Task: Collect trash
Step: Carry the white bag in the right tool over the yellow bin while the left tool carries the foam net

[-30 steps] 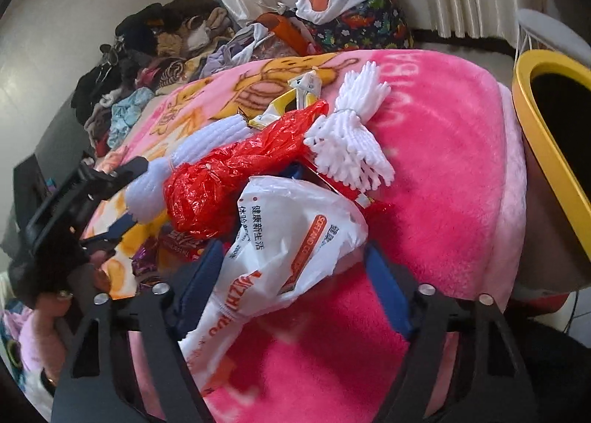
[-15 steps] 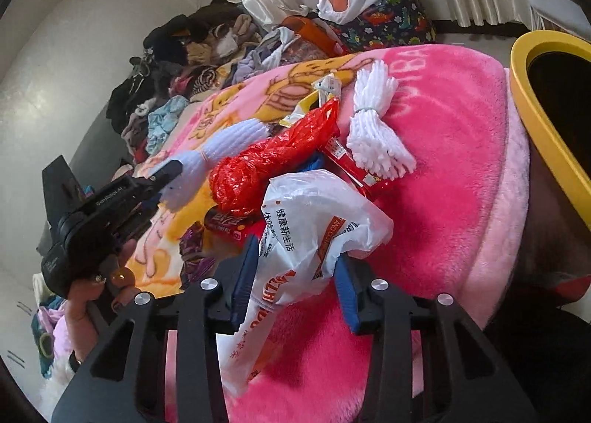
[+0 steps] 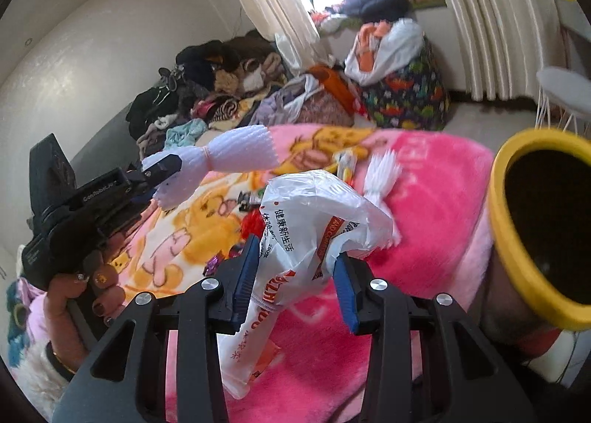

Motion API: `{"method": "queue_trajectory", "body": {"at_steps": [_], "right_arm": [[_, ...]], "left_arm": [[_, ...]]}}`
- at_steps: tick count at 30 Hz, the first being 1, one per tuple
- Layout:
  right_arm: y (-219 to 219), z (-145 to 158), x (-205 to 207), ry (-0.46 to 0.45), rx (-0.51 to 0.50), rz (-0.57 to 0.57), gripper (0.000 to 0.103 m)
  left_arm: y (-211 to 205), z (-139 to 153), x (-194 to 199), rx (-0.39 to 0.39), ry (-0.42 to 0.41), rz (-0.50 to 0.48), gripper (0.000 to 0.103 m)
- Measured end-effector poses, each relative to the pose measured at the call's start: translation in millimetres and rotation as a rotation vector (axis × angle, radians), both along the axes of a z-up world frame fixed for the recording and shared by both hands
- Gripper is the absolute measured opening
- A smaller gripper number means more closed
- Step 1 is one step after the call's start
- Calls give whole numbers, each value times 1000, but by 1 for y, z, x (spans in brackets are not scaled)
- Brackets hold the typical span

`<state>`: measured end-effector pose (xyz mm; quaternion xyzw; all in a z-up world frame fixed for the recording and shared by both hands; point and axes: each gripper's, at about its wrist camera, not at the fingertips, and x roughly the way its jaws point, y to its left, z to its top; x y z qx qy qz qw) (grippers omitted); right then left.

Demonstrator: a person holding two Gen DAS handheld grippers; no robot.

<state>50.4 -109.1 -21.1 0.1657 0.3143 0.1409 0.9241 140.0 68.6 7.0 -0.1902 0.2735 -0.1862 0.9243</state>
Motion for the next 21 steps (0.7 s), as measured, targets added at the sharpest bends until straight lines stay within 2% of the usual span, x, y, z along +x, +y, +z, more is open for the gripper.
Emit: {"method": "queue_trajectory", "body": {"at_steps": [15, 21], "right_arm": [[-44, 27, -19, -83, -20, -100, 37], [-71, 27, -23, -98, -32, -164, 37]], "left_arm": [[-41, 23, -17, 36, -53, -53, 9], [-62, 26, -17, 47, -59, -82, 9]]}}
